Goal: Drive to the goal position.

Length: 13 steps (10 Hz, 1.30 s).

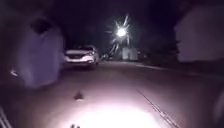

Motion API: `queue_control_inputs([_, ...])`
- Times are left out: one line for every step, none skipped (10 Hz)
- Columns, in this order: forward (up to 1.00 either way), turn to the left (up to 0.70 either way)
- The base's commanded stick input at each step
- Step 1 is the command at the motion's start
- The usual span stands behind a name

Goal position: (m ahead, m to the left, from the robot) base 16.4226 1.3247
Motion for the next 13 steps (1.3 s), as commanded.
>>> queue_control_inputs([1.0,0.0])
queue_control_inputs([1.0,0.0])
queue_control_inputs([1.0,0.0])
queue_control_inputs([1.0,0.0])
queue_control_inputs([1.0,0.0])
queue_control_inputs([1.0,0.0])
queue_control_inputs([1.0,-0.05])
queue_control_inputs([1.0,-0.27])
queue_control_inputs([1.0,-0.27])
queue_control_inputs([1.0,0.0])
queue_control_inputs([1.0,0.0])
queue_control_inputs([1.0,0.0])
queue_control_inputs([1.0,0.0])
